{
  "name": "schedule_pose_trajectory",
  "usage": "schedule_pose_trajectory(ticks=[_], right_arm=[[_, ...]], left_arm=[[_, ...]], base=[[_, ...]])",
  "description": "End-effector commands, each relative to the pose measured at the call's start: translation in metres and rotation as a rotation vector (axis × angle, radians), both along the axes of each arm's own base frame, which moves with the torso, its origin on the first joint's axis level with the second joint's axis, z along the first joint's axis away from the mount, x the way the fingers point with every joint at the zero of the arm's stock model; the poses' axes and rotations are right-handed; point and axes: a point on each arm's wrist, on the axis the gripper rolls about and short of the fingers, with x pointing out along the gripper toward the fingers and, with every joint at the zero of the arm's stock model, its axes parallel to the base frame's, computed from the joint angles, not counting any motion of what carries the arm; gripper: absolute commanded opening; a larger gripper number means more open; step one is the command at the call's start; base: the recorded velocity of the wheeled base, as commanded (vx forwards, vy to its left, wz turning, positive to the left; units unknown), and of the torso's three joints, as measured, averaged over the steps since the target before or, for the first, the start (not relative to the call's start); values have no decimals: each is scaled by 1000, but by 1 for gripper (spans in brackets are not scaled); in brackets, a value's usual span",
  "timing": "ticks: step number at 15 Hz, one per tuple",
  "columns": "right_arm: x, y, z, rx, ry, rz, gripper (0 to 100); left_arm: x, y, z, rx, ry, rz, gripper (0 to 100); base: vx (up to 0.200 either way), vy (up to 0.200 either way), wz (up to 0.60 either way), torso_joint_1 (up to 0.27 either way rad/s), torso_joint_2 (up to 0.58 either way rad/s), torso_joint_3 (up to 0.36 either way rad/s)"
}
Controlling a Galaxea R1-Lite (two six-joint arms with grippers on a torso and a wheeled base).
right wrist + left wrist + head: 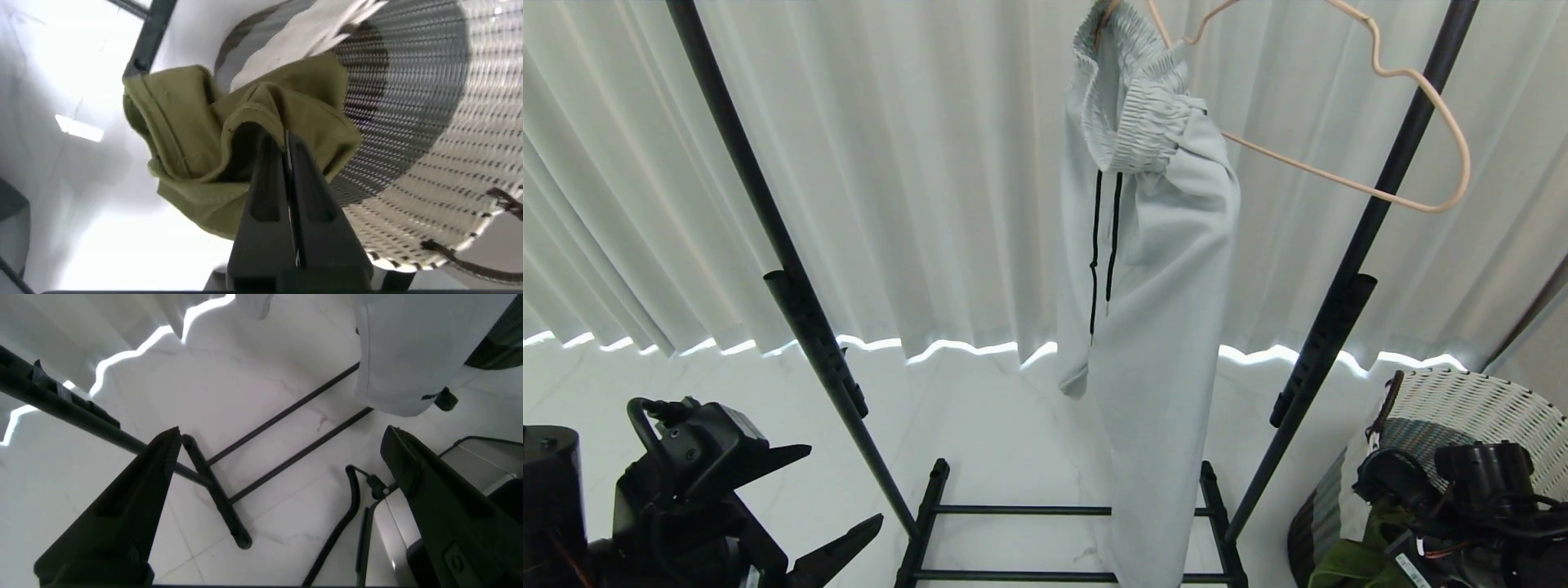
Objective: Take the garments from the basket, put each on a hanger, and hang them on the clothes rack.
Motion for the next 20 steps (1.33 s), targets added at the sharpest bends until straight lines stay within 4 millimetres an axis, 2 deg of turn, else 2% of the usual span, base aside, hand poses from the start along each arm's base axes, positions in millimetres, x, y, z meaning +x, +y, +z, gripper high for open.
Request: schedule_pose_trajectory(ticks=[1, 5, 9, 10, 11, 12, 13, 17, 20], right_arm=[[-3, 1, 24, 7, -110, 10, 0], [0, 0, 67, -2, -251, -19, 0], [-6, 0, 135, 20, -314, -30, 0], [-7, 0, 154, 32, -342, -35, 0], [-8, 0, 161, 33, -353, -34, 0], [-11, 3, 181, 43, -397, -21, 0], [-13, 6, 192, 50, -426, -6, 0], [-17, 17, 216, 73, -498, 46, 0], [-18, 26, 219, 89, -507, 90, 0]], left_arm=[[-1, 0, -1, 0, 1, 0, 100], [-3, 1, -2, 6, -2, 2, 100], [-9, 2, 0, 11, -27, 4, 100], [-13, 3, -1, 16, -34, 18, 100], [-14, 4, -1, 20, -36, 26, 100], [-17, 5, -3, 25, -39, 39, 100], [-18, 5, -3, 25, -39, 39, 100], [-18, 5, -4, 28, -35, 40, 100], [-17, 5, 0, 37, -58, 37, 100]], base=[[0, 0, 0, 0, 0, 0], [0, 0, 0, 0, 0, 0], [0, 0, 0, 0, 0, 0], [-200, 0, 0, 2, 7, -2], [-200, 0, 0, 2, 2, 2], [-200, 0, 0, 2, -2, -2], [-200, 0, 0, 12, 2, 2], [-200, 0, 0, -1, 1, 5], [-200, 0, 0, -1, 2, 2]])
